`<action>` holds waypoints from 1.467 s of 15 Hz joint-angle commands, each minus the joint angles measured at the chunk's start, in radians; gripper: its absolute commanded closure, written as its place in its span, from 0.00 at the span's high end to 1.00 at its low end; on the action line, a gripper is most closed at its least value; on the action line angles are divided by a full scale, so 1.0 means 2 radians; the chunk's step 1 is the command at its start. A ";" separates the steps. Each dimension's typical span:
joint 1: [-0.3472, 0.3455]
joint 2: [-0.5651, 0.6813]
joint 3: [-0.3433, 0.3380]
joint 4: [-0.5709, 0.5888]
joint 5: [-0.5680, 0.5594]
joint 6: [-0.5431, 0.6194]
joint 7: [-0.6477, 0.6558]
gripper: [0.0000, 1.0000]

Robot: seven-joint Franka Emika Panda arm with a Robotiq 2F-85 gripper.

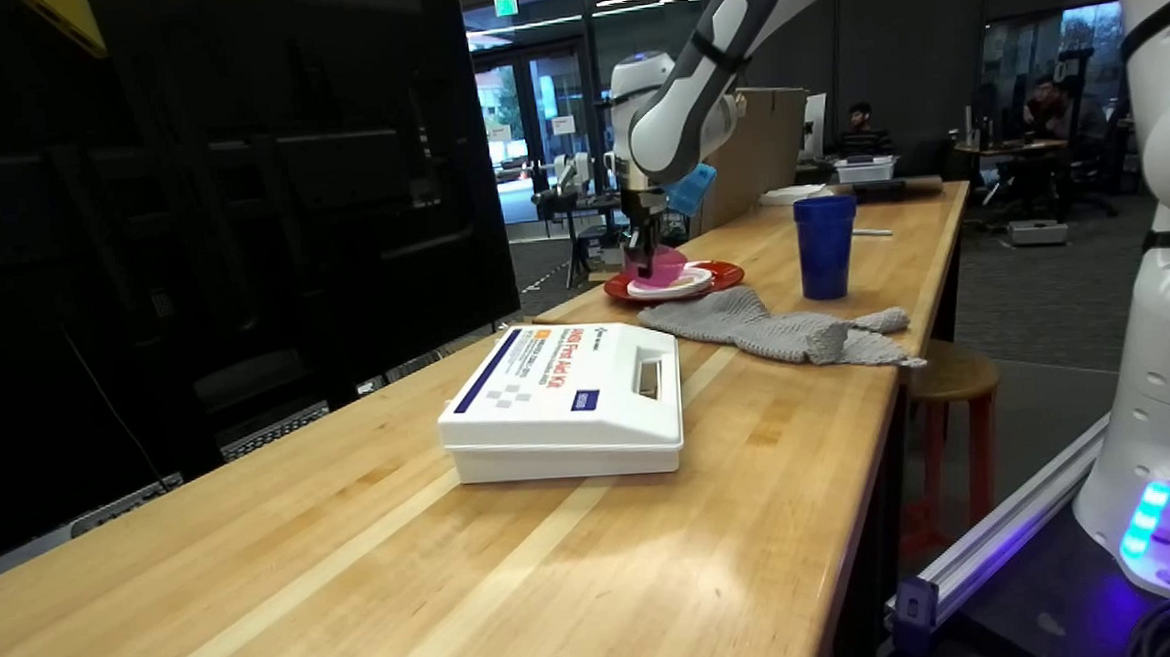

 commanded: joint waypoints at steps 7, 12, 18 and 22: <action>0.015 -0.061 0.019 -0.014 0.016 -0.139 0.023 0.01; 0.024 -0.090 0.039 -0.012 0.021 -0.223 0.027 0.01; 0.033 -0.115 0.055 -0.021 0.052 -0.268 0.070 0.01; 0.037 -0.134 0.067 -0.042 0.098 -0.274 0.100 0.01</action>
